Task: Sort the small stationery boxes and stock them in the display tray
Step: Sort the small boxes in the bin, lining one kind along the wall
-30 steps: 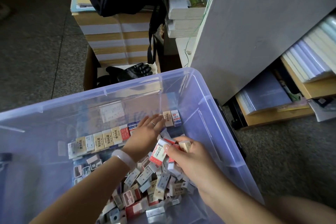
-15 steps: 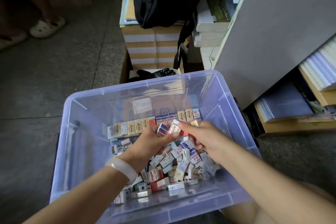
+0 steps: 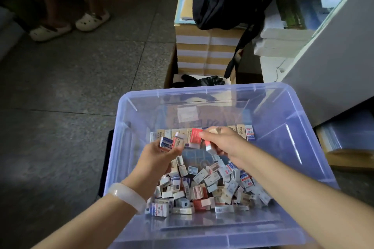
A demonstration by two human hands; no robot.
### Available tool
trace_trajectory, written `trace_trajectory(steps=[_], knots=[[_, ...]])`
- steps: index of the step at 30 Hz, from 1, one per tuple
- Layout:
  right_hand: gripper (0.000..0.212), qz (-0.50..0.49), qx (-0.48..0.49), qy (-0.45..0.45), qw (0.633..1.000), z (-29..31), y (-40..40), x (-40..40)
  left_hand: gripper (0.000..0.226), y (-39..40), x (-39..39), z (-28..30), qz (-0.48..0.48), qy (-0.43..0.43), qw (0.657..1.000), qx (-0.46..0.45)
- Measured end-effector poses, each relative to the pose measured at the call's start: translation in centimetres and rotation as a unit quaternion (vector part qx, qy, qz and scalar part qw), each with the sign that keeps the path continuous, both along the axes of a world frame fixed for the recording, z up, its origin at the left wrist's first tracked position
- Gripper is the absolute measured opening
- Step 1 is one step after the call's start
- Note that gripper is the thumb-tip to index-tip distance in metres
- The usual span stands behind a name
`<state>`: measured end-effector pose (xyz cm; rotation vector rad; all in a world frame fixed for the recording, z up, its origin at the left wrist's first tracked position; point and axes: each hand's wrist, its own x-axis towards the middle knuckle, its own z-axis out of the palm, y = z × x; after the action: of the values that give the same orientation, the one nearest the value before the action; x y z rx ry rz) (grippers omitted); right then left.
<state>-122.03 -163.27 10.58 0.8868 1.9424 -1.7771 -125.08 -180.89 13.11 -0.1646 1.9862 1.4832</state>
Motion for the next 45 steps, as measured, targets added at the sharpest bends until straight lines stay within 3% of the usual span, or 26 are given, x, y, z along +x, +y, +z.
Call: trace_trajectory(steps=[9, 12, 15, 18, 26, 34, 38, 42, 45], knots=[[0.025, 0.055, 0.079, -0.055, 0.994, -8.3, -7.5, -8.4, 0.024, -4.0, 1.6, 1.0, 0.076, -0.114, 0.99, 0.029], [0.017, 0.062, 0.097, -0.05, 0.992, -9.8, -9.2, -9.8, 0.023, -3.8, 1.0, 1.1, 0.09, -0.149, 0.983, 0.064], [0.033, 0.066, 0.15, -0.031, 0.986, -10.5, -10.3, -10.3, 0.023, -3.3, 0.5, 1.1, 0.093, -0.141, 0.982, 0.08], [0.021, 0.052, 0.207, -0.003, 0.977, -10.7, -11.4, -10.4, 0.02, -2.8, 0.7, 1.1, 0.075, -0.13, 0.986, 0.071], [0.026, -0.012, 0.243, 0.09, 0.966, -11.0, -10.8, -8.8, 0.019, -2.7, 1.2, 1.3, 0.076, -0.126, 0.987, 0.067], [0.045, 0.079, 0.165, 0.129, 0.975, -10.2, -10.2, -6.3, 0.02, -3.1, 1.6, 1.7, 0.075, -0.135, 0.985, 0.082], [0.04, 0.04, 0.139, 0.082, 0.986, -10.3, -8.4, -5.8, 0.021, -2.7, 1.7, 1.8, 0.069, -0.141, 0.983, 0.095], [0.041, 0.105, 0.118, 0.057, 0.986, -10.3, -9.0, -6.6, 0.021, -2.7, 1.7, 1.7, 0.068, -0.135, 0.985, 0.087], [0.037, 0.09, 0.114, 0.047, 0.988, -9.9, -9.1, -7.2, 0.021, -2.7, 1.6, 1.7, 0.064, -0.128, 0.987, 0.078]])
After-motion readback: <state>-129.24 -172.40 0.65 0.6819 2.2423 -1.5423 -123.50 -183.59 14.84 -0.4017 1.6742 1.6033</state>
